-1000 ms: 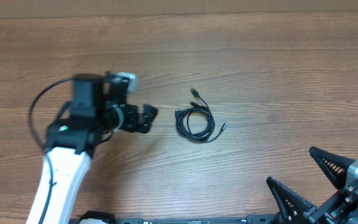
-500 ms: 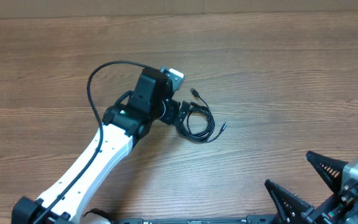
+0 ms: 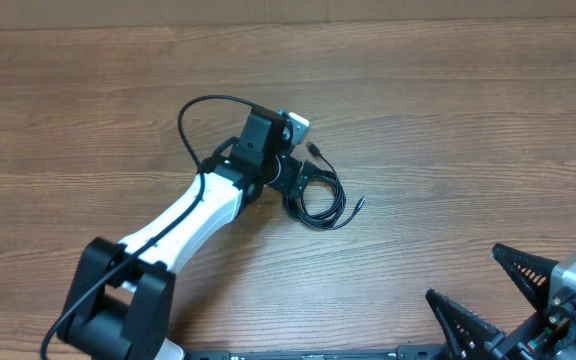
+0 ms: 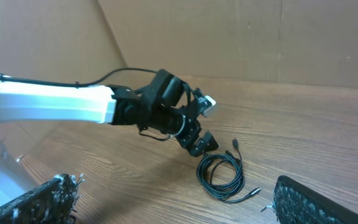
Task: Untangle cables
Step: 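Lower the left gripper and close it on the cable coil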
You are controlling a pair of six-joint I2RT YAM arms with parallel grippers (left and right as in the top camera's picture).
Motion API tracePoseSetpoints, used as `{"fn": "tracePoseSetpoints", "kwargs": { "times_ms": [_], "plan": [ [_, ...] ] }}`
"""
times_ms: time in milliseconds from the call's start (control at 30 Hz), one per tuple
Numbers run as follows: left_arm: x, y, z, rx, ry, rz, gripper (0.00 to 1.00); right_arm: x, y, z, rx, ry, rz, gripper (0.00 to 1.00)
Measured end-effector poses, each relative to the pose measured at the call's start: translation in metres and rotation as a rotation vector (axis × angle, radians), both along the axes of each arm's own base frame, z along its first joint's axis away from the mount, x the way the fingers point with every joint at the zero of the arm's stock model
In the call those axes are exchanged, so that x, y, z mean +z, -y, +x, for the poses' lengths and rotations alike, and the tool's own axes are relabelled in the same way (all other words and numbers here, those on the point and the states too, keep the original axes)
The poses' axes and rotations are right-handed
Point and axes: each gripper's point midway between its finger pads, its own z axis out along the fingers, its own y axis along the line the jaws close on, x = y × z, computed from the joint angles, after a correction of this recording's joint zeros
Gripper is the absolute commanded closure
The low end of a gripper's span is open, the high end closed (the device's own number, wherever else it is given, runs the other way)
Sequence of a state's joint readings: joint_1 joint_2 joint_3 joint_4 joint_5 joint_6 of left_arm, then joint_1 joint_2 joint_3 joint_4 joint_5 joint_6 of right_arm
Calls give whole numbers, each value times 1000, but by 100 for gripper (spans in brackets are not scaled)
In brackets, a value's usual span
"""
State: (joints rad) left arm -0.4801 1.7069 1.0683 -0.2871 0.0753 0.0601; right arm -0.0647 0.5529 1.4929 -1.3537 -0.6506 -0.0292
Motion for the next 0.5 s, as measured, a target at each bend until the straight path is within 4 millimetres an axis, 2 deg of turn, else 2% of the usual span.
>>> {"fn": "tracePoseSetpoints", "kwargs": {
  "times_ms": [167,300,367,433,500],
  "plan": [
    [-20,15,-6,-44,-46,-16,0,0,0,0,0,0,0,0],
    [-35,28,-18,-92,-97,-24,0,0,0,0,0,0,0,0],
    [-38,34,-26,-115,-119,-25,11,0,0,0,0,0,0,0],
    [-40,41,-34,-137,-136,-24,31,0,0,0,-1,0,0,0],
    [-42,46,-40,-162,-143,-17,41,0,0,0,0,0,0,0]
  ]
}}
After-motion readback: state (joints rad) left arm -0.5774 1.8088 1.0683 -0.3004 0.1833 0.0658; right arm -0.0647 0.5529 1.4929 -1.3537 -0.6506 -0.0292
